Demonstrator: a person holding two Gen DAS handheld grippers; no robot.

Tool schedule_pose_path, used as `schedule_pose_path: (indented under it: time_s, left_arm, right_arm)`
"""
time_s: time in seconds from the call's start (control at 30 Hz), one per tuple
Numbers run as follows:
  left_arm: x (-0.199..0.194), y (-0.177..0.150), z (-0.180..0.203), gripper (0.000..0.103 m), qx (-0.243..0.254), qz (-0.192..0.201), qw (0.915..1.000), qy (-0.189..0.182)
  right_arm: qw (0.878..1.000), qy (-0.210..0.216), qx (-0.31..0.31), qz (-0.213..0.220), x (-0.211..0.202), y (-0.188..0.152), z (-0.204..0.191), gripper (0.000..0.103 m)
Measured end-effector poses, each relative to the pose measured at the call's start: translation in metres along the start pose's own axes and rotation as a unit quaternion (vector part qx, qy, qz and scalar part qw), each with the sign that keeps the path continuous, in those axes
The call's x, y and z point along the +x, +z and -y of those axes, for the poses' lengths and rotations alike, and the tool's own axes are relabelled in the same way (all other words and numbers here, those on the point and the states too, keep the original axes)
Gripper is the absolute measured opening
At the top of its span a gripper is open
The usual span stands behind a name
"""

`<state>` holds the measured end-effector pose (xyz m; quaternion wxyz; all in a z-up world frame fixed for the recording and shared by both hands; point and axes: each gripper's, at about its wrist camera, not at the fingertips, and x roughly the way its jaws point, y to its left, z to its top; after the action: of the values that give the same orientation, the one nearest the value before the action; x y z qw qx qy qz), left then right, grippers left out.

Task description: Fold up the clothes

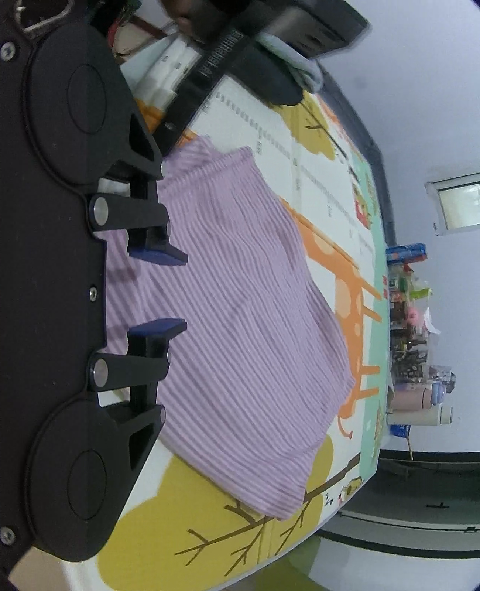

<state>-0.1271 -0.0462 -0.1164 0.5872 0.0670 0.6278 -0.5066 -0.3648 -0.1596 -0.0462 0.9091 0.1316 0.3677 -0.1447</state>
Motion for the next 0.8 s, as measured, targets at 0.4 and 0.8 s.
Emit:
schedule_pose_path:
  time_s: [0.4, 0.8]
  left_arm:
    - [0.022, -0.010, -0.001, 0.064, -0.183, 0.089, 0.9789, 0.023]
    - [0.028, -0.022, 0.002, 0.075, -0.279, 0.121, 0.9528, 0.007]
  right_arm:
    - [0.998, 0.045, -0.049, -0.009, 0.028, 0.020, 0.075, 0.019]
    - [0.998, 0.047, -0.031, -0.014, 0.046, 0.029, 0.128, 0.019]
